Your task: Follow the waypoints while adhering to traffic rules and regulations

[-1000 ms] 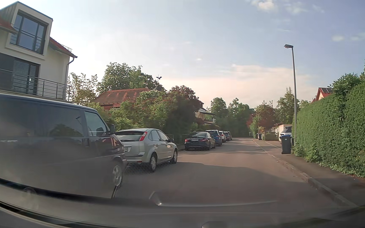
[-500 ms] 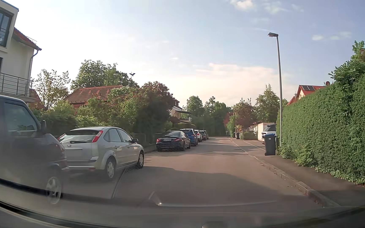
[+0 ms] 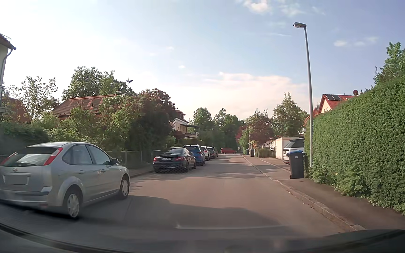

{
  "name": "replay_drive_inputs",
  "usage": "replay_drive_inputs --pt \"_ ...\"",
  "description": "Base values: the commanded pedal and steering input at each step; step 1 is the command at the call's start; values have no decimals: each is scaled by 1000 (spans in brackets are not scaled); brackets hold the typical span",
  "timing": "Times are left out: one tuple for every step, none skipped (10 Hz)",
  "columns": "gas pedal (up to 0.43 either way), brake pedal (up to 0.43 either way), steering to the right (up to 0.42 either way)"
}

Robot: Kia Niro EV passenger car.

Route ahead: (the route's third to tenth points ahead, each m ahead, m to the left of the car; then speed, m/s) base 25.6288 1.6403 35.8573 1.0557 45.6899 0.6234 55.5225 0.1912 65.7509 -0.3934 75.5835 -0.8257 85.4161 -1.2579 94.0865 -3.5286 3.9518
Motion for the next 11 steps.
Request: replay_drive_inputs --pt "118 0 57" --pt "118 0 54" --pt "118 0 42" --pt "118 0 33" --pt "118 0 29" --pt "130 0 22" --pt "150 0 17" --pt "150 0 16" --pt "157 0 16" --pt "157 0 16" --pt "157 0 16"
